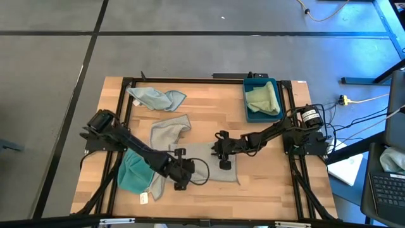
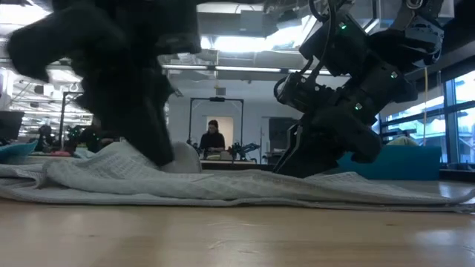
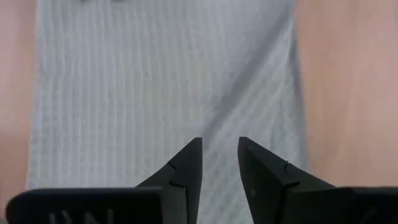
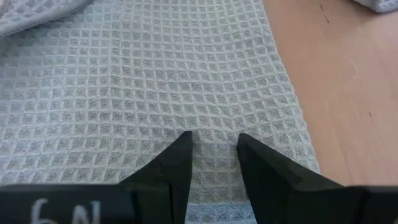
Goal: Fold microfiber towels
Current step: Fold the top grey microfiber cloth
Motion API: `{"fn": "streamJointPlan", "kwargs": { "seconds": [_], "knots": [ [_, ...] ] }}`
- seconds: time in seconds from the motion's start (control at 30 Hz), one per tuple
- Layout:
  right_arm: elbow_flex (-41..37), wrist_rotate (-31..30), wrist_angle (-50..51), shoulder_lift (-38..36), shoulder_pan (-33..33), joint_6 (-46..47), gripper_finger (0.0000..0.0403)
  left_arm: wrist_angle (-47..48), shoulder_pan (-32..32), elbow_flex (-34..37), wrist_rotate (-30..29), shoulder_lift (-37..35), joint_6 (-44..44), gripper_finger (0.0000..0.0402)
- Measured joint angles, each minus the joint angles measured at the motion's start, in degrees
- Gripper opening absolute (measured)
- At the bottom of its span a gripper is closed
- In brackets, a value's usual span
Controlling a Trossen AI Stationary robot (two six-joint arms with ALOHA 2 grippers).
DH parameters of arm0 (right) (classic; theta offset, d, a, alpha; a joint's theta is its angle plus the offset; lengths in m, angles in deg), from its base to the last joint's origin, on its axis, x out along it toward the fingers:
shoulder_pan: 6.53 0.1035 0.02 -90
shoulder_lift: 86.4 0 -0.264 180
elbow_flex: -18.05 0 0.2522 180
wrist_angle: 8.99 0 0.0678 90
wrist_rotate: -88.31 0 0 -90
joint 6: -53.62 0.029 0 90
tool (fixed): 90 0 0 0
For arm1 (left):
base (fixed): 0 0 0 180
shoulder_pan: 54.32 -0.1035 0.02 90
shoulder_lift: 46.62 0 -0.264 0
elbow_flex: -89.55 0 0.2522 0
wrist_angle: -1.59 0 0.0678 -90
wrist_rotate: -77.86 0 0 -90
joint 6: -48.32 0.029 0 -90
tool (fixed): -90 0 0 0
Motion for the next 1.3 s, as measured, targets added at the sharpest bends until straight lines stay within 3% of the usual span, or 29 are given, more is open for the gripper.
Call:
{"fn": "streamJointPlan", "kwargs": {
  "seconds": [0.23, 0.3, 0.5, 0.9, 1.07, 1.3],
  "knots": [
    [0.0, 0.0, -0.1, 0.0, 0.0, 0.0, 0.0134, 12.1, 1.2, 0.1, -17.7, -0.6, -1.3, 0.0096],
    [0.0, 0.0, -0.1, 0.0, 0.0, 0.0, 0.0134, 15.5, 0.9, 0.0, -19.8, -0.7, -3.7, 0.0096],
    [0.0, 0.0, -0.1, 0.0, 0.0, -0.4, 0.0134, 16.9, -0.5, 0.1, -5.5, 0.1, -8.2, 0.0096],
    [0.0, 0.1, 0.0, 0.0, -0.2, -2.4, 0.0134, 15.8, 4.1, -0.1, 20.9, -0.7, -13.8, 0.0096],
    [0.0, -0.4, 0.2, 0.0, -0.7, -3.0, 0.0134, 16.1, 6.5, 0.0, 21.7, -3.6, -18.0, 0.0096],
    [0.0, -0.4, 0.4, 0.0, -1.5, -3.0, 0.0134, 14.6, 9.1, 0.0, 13.1, -10.6, -21.7, 0.0096]
  ]
}}
